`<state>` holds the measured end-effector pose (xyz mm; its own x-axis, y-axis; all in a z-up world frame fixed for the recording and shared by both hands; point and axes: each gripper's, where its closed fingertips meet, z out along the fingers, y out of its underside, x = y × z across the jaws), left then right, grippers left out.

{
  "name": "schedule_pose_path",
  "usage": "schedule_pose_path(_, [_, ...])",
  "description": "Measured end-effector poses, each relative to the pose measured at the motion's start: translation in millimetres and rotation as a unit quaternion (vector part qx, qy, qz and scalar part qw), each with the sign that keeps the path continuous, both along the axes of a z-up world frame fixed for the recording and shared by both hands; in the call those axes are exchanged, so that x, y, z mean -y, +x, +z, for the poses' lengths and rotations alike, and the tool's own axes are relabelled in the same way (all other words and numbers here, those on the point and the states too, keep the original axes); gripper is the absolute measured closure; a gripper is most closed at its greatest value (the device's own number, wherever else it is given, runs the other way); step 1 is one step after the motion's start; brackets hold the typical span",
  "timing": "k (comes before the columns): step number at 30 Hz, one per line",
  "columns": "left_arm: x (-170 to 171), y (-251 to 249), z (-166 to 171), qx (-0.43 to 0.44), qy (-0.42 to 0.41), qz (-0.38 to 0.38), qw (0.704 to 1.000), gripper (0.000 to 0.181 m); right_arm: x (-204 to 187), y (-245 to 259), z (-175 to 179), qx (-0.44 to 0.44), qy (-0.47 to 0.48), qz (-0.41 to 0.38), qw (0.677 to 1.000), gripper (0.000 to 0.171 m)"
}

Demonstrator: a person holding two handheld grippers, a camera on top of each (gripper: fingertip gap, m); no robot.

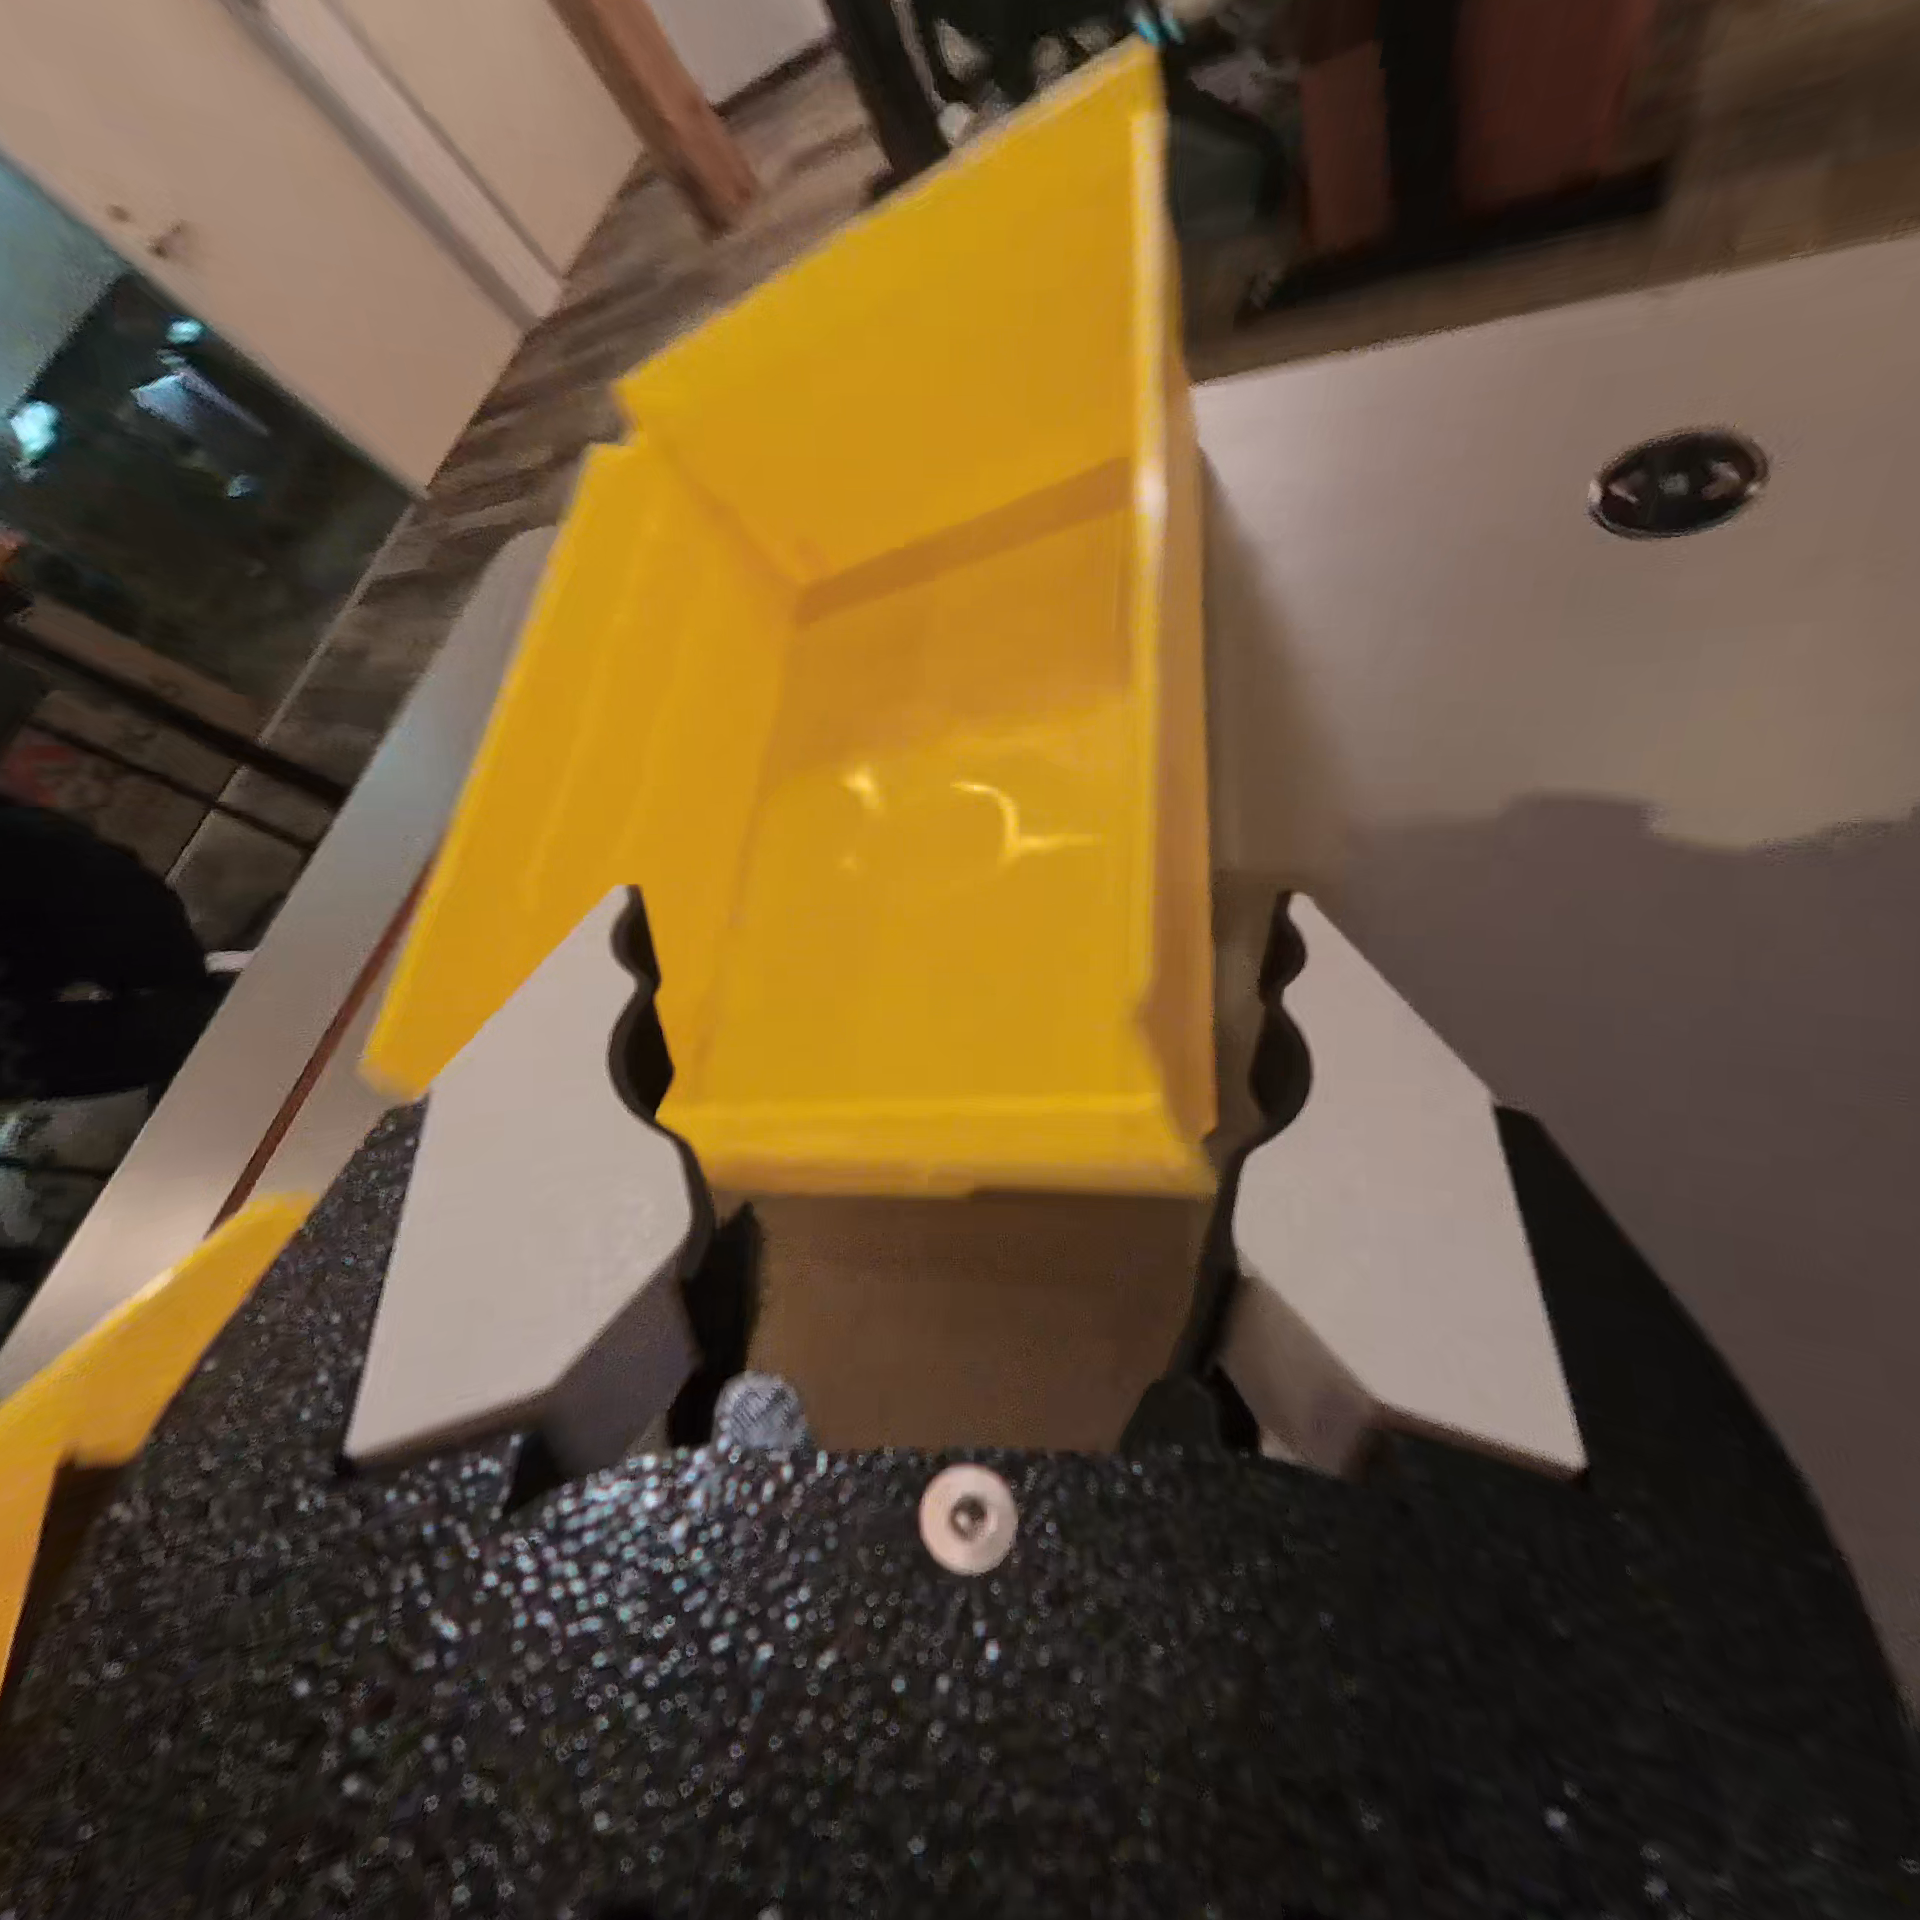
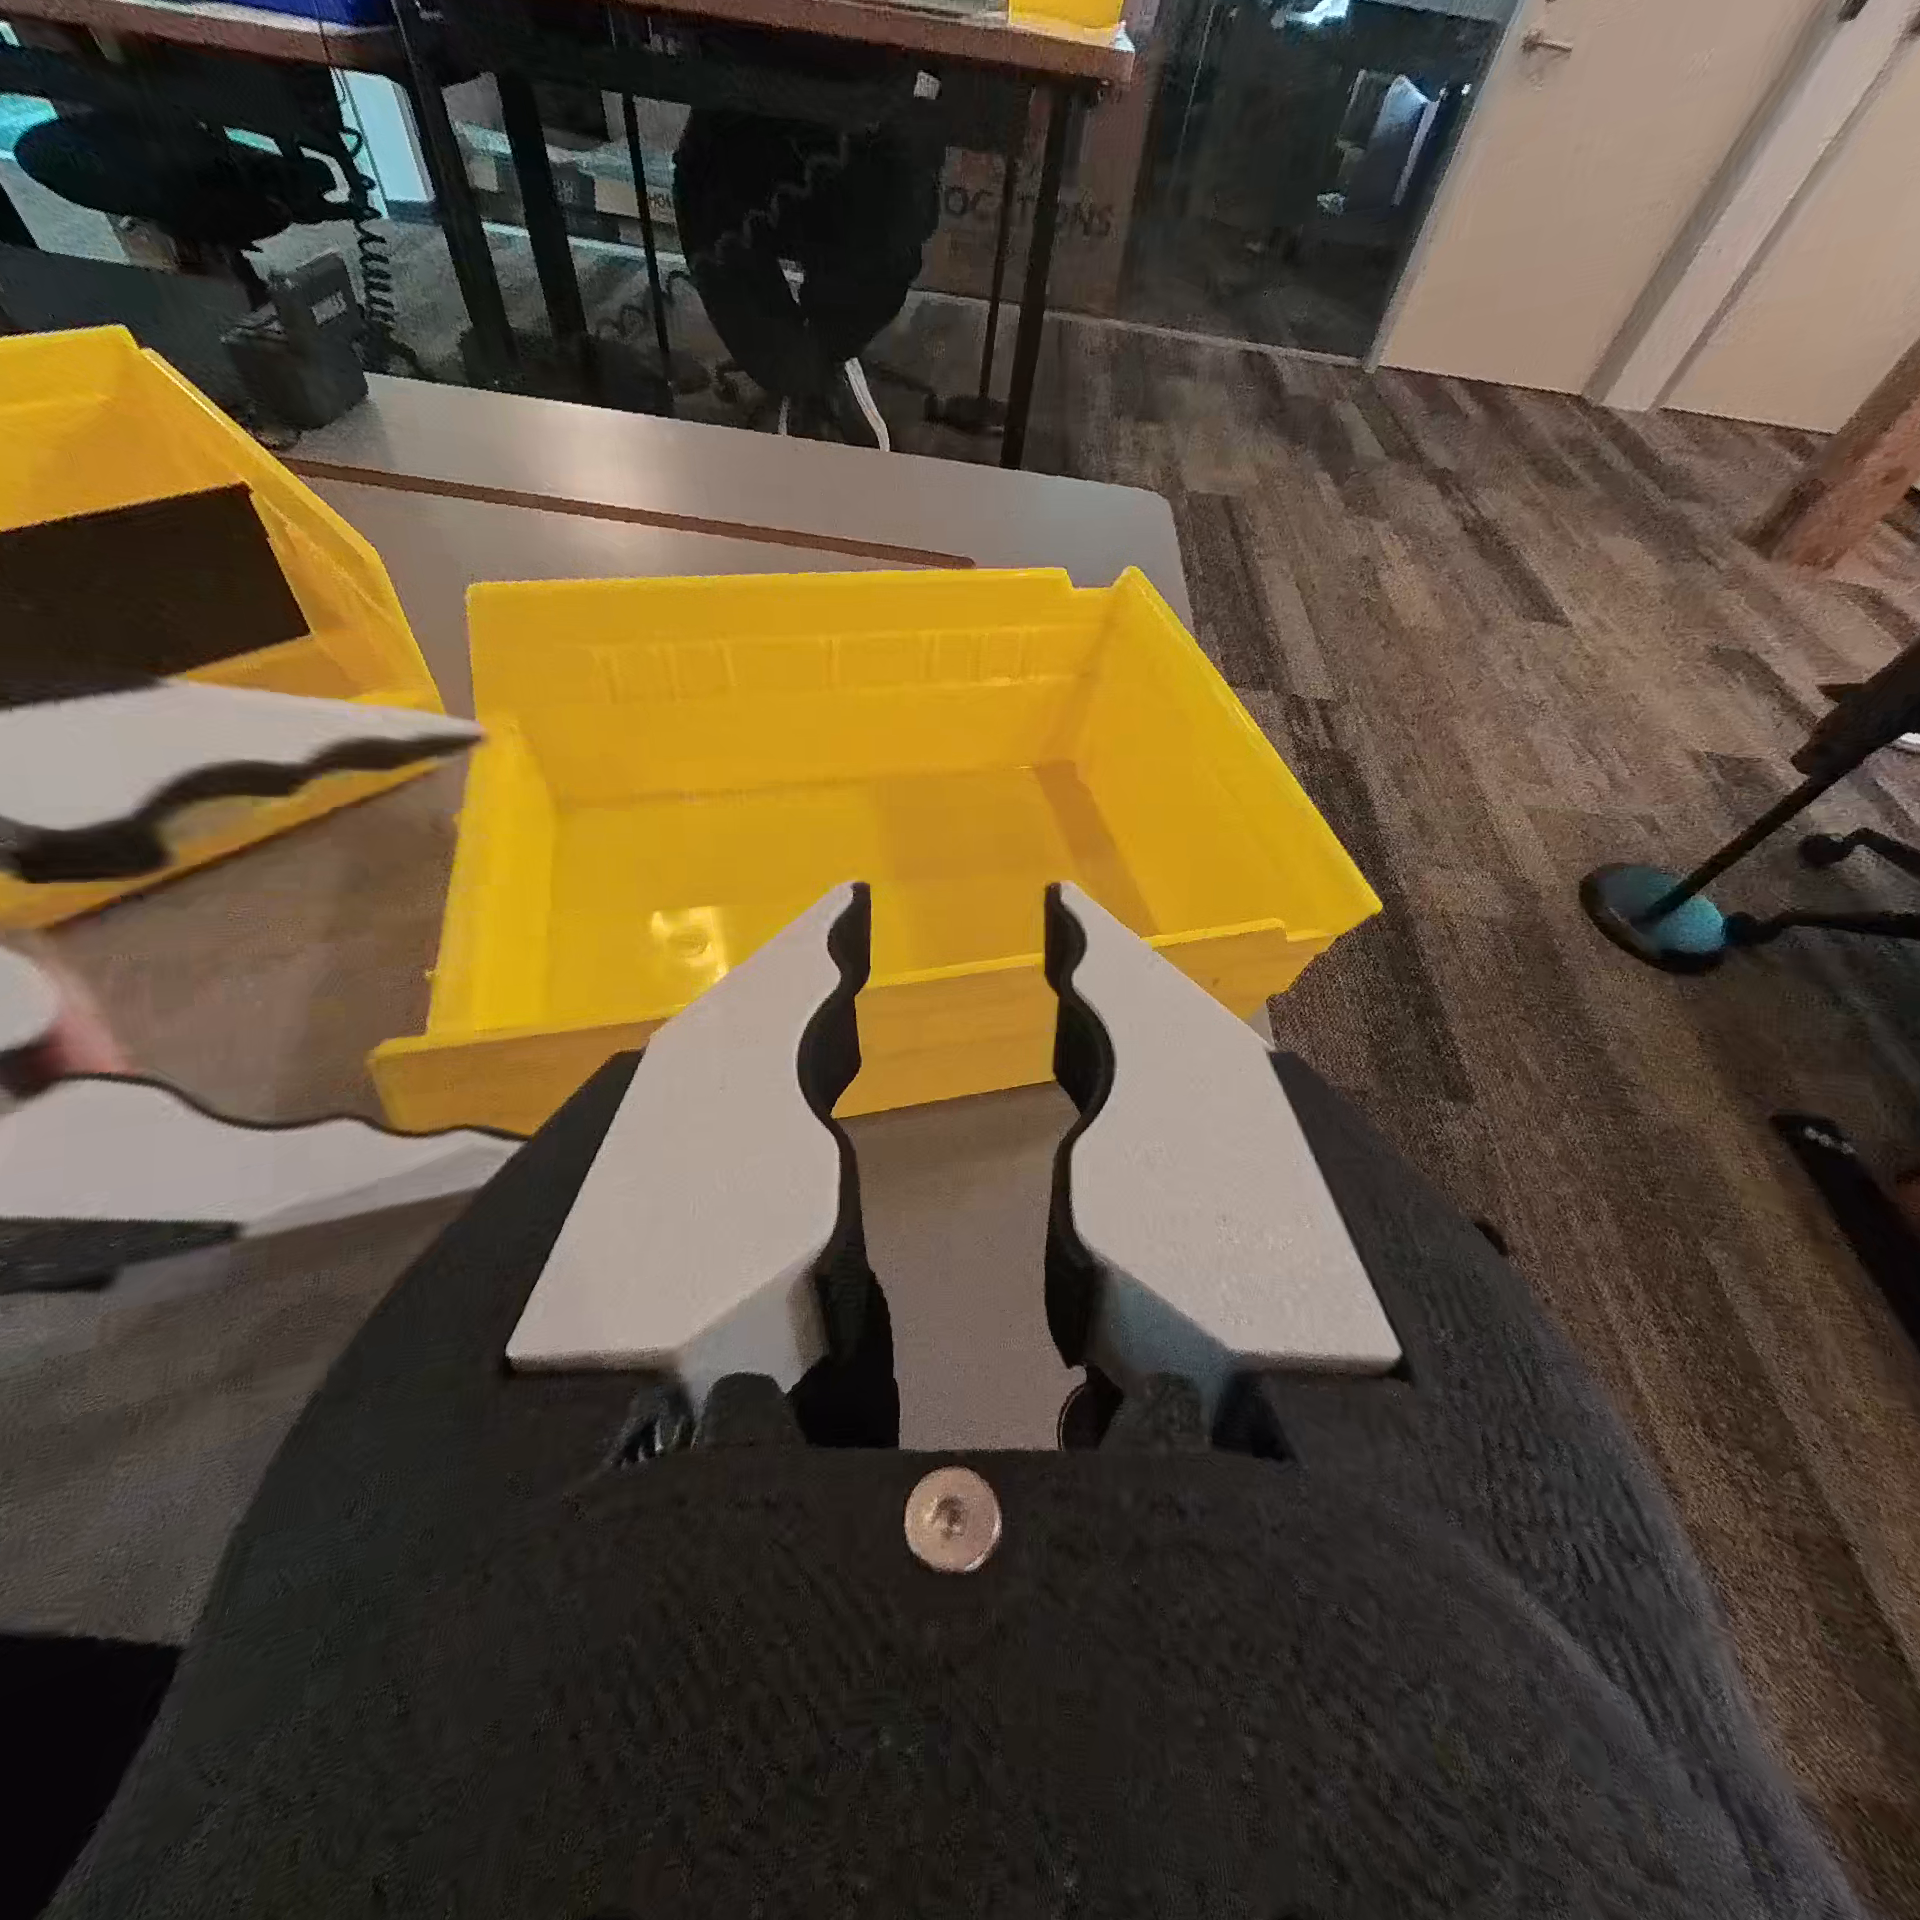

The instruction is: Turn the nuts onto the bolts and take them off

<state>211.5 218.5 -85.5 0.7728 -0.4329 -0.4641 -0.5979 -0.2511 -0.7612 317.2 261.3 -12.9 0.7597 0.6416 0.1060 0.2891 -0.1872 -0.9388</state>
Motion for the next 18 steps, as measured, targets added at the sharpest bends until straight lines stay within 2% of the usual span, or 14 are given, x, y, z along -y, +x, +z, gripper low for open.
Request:
schedule_pose_path(1, [9.0, -20.2, 13.5, 0.024, 0.023, 0.024, 0.999, 0.066, -1.2, 0.1, 0.9, -0.005, -0.001, -0.005, 1.000, 0.138])
schedule_pose_path(2, [17.7, -43.4, 26.2, 0.049, 0.045, 0.050, 0.997, 0.054, -2.5, 0.6, 1.8, -0.011, -0.003, -0.011, 1.000, 0.137])
schedule_pose_path(3, [26.4, -72.6, 35.5, 0.074, 0.056, 0.093, 0.991, 0.059, -3.9, 0.9, 2.4, -0.017, -0.006, -0.018, 1.000, 0.137])
schedule_pose_path(6, [54.5, -176.6, 57.4, 0.105, 0.100, 0.235, 0.961, 0.056, -6.4, -1.7, 0.5, -0.023, -0.018, -0.029, 0.999, 0.134])
schedule_pose_path(8, [72.4, -238.3, 56.8, 0.132, 0.095, 0.315, 0.935, 0.051, -7.3, -5.6, -2.9, -0.015, -0.023, -0.031, 0.999, 0.134])
schedule_pose_path(10, [83.0, -282.7, 35.3, 0.163, 0.039, 0.376, 0.911, 0.038, -8.5, -11.3, -6.7, -0.004, -0.027, -0.033, 0.999, 0.134])
schedule_pose_path(11, [84.5, -295.5, 22.9, 0.188, 0.010, 0.393, 0.900, 0.024, -9.4, -14.8, -7.9, 0.000, -0.027, -0.034, 0.999, 0.134])
schedule_pose_path(12, [84.1, -300.1, 14.7, 0.231, -0.012, 0.397, 0.888, 0.026, -10.1, -18.8, -9.2, 0.004, -0.027, -0.036, 0.999, 0.133])
schedule_pose_path(14, [84.7, -311.2, 7.6, 0.254, -0.027, 0.412, 0.875, 0.024, -9.3, -28.1, -12.6, 0.014, -0.030, -0.032, 0.999, 0.132])
schedule_pose_path(18, [90.7, -324.1, 10.5, 0.197, -0.042, 0.439, 0.876, 0.033, -6.3, -41.2, -19.3, 0.041, -0.032, -0.021, 0.998, 0.132])
